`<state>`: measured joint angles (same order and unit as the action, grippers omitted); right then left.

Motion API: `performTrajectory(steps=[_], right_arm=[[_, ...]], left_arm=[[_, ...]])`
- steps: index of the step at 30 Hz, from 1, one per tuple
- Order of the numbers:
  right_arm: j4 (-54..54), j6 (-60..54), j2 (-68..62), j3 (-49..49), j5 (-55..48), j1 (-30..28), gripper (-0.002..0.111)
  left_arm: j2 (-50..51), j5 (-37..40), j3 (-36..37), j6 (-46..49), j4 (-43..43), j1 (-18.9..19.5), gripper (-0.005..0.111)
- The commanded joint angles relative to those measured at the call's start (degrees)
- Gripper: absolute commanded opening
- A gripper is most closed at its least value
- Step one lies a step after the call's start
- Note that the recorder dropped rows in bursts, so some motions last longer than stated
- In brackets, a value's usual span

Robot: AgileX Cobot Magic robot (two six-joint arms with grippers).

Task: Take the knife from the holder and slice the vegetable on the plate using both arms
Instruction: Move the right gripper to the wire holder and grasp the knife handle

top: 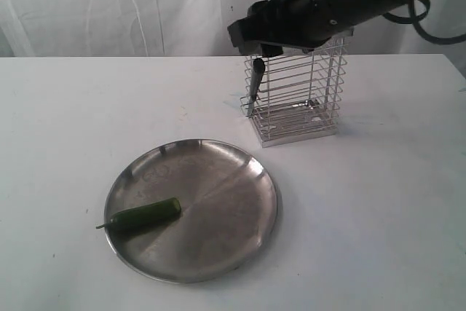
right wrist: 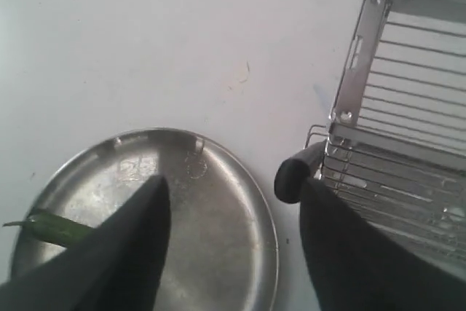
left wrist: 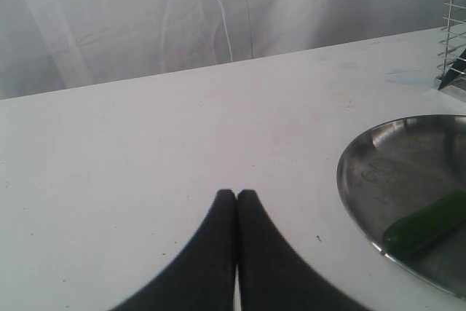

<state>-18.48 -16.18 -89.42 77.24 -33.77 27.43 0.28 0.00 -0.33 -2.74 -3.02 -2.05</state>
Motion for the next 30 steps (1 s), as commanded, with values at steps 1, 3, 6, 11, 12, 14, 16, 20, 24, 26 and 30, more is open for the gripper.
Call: performTrajectory(steps=[1, 3, 6, 11, 12, 14, 16, 20, 24, 26, 30], right_arm=[[1.14, 1.83, -3.58, 3.31, -1.03, 0.14, 0.051], [1.64, 2.2, -4.96, 3.52, -0.92, 0.14, 0.051], [2.01, 2.52, -6.32, 3.52, -1.02, 0.14, 0.051], [3.1, 3.13, -8.05, 3.52, -0.69, 0.14, 0.051], [3.22, 3.13, -8.32, 3.52, -0.6, 0.14, 0.051], [3.91, 3.38, -8.81, 3.52, -0.27, 0.14, 0.051], [3.91, 3.38, -9.43, 3.52, 0.4, 0.14, 0.051], [4.44, 3.38, -10.26, 3.52, 1.8, 0.14, 0.051], [5.94, 4.63, -11.07, 3.52, 3.28, 0.14, 0.051], [6.18, 4.87, -11.46, 3.52, 3.65, 0.0, 0.051], [6.7, 5.96, -12.38, 3.63, 4.08, -0.09, 0.049]], left_arm=[[-0.28, -0.33, 0.33, 0.02, -0.12, -0.36, 0.0], [-0.28, -0.33, 0.33, 0.02, -0.12, -0.36, 0.0], [-0.28, -0.33, 0.33, 0.02, -0.12, -0.36, 0.0], [-0.28, -0.33, 0.33, 0.02, -0.12, -0.36, 0.0], [-0.28, -0.33, 0.33, 0.02, -0.12, -0.36, 0.0], [-0.28, -0.33, 0.33, 0.02, -0.12, -0.36, 0.0], [-0.28, -0.33, 0.33, 0.02, -0.12, -0.36, 0.0], [-0.28, -0.33, 0.33, 0.02, -0.12, -0.36, 0.0], [-0.28, -0.33, 0.33, 0.02, -0.12, -0.36, 0.0], [-0.28, -0.33, 0.33, 0.02, -0.12, -0.36, 0.0], [-0.28, -0.33, 0.33, 0.02, -0.12, -0.36, 0.0]])
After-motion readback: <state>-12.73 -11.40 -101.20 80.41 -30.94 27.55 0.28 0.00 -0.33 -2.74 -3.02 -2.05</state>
